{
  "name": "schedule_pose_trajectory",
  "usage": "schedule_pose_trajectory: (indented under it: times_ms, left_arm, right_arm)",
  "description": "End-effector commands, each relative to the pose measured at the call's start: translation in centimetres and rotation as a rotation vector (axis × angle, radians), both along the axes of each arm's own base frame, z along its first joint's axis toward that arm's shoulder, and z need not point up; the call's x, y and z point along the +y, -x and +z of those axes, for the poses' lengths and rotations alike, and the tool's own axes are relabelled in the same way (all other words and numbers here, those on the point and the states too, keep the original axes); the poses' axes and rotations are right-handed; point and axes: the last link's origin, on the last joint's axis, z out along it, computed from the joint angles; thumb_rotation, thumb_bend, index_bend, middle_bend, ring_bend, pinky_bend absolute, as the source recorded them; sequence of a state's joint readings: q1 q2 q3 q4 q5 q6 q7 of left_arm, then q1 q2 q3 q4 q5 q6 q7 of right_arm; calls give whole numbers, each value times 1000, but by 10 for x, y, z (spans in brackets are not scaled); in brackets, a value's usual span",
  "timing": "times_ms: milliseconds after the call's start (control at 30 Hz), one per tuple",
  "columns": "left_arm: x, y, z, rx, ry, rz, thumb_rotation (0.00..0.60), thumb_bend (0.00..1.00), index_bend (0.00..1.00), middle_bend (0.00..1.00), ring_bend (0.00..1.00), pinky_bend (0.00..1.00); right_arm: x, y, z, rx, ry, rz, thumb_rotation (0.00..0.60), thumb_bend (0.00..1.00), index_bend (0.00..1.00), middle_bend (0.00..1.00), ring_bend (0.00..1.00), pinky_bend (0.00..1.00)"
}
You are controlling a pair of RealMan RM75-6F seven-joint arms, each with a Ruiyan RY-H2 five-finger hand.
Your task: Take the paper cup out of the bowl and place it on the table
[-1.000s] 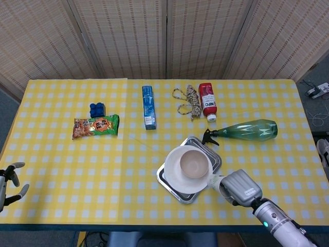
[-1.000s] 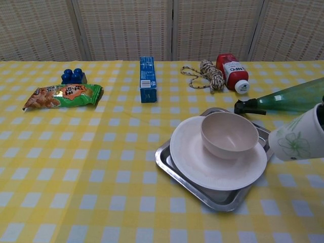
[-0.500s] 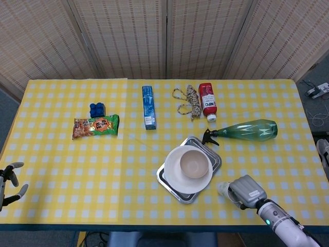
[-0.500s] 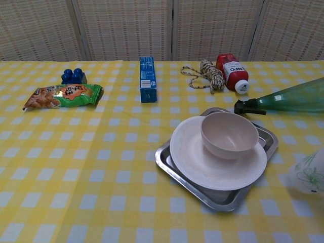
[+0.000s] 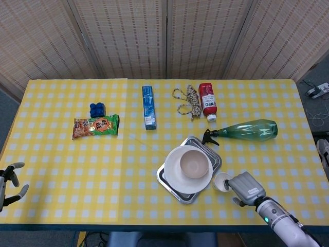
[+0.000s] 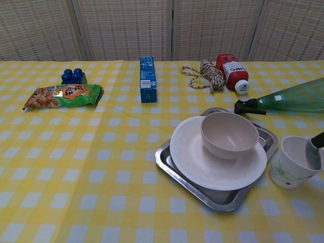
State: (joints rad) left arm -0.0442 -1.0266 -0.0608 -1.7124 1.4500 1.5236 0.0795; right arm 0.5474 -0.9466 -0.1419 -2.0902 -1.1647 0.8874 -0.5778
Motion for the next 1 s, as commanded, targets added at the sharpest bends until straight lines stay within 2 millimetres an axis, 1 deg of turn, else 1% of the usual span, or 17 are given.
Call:
schedule_pose_trajectory:
  times_ms: [33,100,200,267,333,367,400,433,467,567,667,800,867,1000]
  left_arm:
    - [0,0,-1,1,3,1,600,257,367,618,486,641]
    - [0,0,-1,3,4,1,600,257,367,617,486,641]
    - [0,0,-1,4,4,2,600,257,367,618,486,641]
    - [0,1,-2,5,6,4,600,257,367,618,486,641]
    - [0,2,-2,6,10,6,600,257,367,617,486,641]
    - [0,2,-3,6,13,6,600,257,367,617,486,641]
    - [0,2,-4,8,16,5,600,257,367,617,486,641]
    - [0,1,-4,8,19,3,600,257,367,618,486,641]
    - [0,1,-5,8,21,2,600,257,367,618,486,641]
    - [-1,0,-7,11,27,-5,600,257,367,618,486,641]
    - [-2,-2,-10,11,33,-12,600,257,367,618,486,641]
    - [-6,-4,-13,12,45,-26,600,256,367,617,485,641]
    - [-6,-4,-14,9,40,-30,600,256,368,617,486,641]
    - [-6,-5,-14,1,17,-34,600,256,373,617,486,641]
  right_arm:
    - [0,2,2,3,-4,-4,600,247,348,1000,1000,1000]
    - [0,2,3,1,-3,-5,600,233,335,1000,1000,1000]
    - [1,-2,13,-30,40,3,600,200,290,995,1000,1000]
    - [2,-4,22,-49,89,20,600,190,272,937,977,1000]
    - [5,-4,33,-50,155,53,600,184,270,831,902,1000]
    - [7,-3,38,-48,185,65,600,178,270,756,834,996]
    - [9,-3,44,-41,227,83,600,173,270,717,795,987]
    - [12,-2,48,-36,259,94,600,167,270,650,724,957]
    - [14,-2,52,-36,290,102,600,163,270,602,669,916]
    - [22,2,60,-61,389,116,600,161,273,513,549,803]
    - [28,10,64,-99,475,120,600,161,300,491,494,702]
    - [32,30,63,-151,572,102,600,162,327,490,490,604]
    - [32,38,62,-167,605,95,600,162,330,490,490,586]
    - [33,53,62,-250,645,61,600,162,347,490,490,583]
